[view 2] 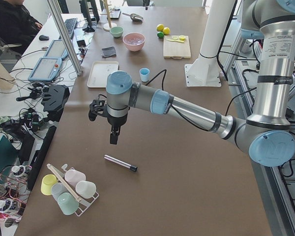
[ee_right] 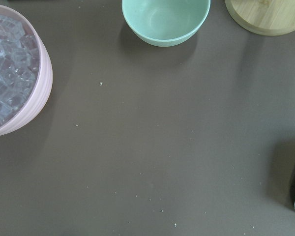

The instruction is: Mash ice and strawberries in cup

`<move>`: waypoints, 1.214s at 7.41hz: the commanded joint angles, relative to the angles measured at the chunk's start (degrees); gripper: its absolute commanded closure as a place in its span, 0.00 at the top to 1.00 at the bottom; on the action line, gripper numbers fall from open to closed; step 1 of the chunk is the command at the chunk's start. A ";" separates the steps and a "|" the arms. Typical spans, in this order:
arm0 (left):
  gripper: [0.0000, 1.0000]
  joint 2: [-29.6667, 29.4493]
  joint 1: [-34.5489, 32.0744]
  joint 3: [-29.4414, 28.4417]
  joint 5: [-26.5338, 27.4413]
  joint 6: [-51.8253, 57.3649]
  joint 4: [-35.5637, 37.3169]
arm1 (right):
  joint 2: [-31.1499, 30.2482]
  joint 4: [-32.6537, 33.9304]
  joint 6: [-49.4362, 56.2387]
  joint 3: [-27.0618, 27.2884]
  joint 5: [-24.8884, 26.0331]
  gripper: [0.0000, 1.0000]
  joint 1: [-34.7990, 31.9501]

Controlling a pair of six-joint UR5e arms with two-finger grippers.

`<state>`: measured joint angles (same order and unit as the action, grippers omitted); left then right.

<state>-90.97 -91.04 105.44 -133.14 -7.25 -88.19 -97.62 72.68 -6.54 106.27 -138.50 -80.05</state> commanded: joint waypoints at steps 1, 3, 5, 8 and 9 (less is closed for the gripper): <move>0.97 -1.13 0.42 -9.93 0.51 -0.92 -10.45 | 3.20 0.27 7.63 -3.76 -4.20 0.99 -2.72; 0.97 -0.44 0.60 -12.09 6.18 -1.28 -17.89 | 6.82 0.44 8.12 -5.46 -8.62 0.99 -3.98; 0.97 -0.09 0.52 -12.10 -0.23 -1.36 -16.67 | 12.87 8.05 8.29 -5.46 -7.32 0.99 -3.54; 0.96 2.55 0.78 -6.85 -1.41 -1.27 -15.35 | 7.91 8.01 11.00 -5.28 2.36 0.99 -2.48; 0.97 1.85 1.30 -6.39 -2.02 -1.27 -14.74 | 6.50 7.92 13.11 -6.85 2.28 0.99 -3.18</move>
<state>-88.89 -90.16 97.61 -134.52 -8.53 -103.47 -88.94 80.76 4.09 100.79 -136.94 -82.74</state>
